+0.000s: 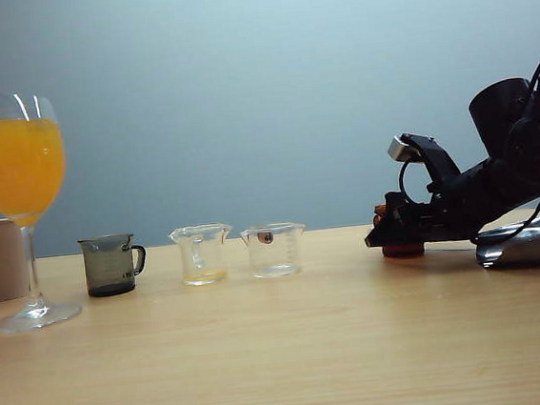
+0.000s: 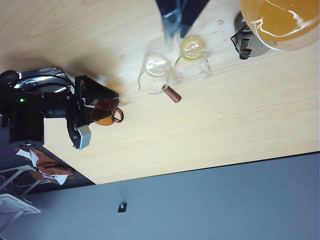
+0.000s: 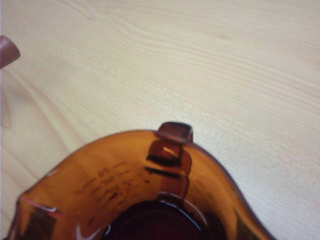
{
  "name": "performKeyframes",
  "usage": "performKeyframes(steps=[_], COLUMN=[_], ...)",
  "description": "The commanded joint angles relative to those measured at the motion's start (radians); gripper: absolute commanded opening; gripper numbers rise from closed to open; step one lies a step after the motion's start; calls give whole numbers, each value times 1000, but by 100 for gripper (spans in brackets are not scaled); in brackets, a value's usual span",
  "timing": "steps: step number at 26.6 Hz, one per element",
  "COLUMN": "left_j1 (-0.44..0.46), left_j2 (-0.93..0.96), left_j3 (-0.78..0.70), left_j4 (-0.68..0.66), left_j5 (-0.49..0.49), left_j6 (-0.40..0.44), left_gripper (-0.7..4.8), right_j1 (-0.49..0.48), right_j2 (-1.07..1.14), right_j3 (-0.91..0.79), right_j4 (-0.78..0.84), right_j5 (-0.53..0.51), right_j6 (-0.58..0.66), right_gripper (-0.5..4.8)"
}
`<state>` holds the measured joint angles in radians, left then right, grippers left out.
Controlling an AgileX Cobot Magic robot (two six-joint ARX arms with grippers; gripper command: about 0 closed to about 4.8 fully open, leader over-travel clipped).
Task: Pick up the fourth measuring cup from the left, pour the grenadine inside into the goblet, and finally put the measuring cup back in its original place.
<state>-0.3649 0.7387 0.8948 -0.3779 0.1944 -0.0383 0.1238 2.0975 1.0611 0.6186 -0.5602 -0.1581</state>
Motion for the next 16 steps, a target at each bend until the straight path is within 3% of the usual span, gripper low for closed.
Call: performKeyframes(steps=[1,12,14,16], left_j1=[2,2,2,2], left_j2=[-2,-2,-2,-2], left_j3=[3,3,3,3], left_j4=[21,21,21,20], left_j5=[1,2,2,2], left_j6=[0,0,0,0], left_gripper=[-5,-5,-5,-5], right_j1=[2,3,3,3], right_j2=[-3,-3,-3,-3], right_j3=[3,3,3,3], right_j4=[31,43,43,44], right_j5=[1,1,1,1], right_j6=[5,28,28,28], right_gripper=[479,479,454,361])
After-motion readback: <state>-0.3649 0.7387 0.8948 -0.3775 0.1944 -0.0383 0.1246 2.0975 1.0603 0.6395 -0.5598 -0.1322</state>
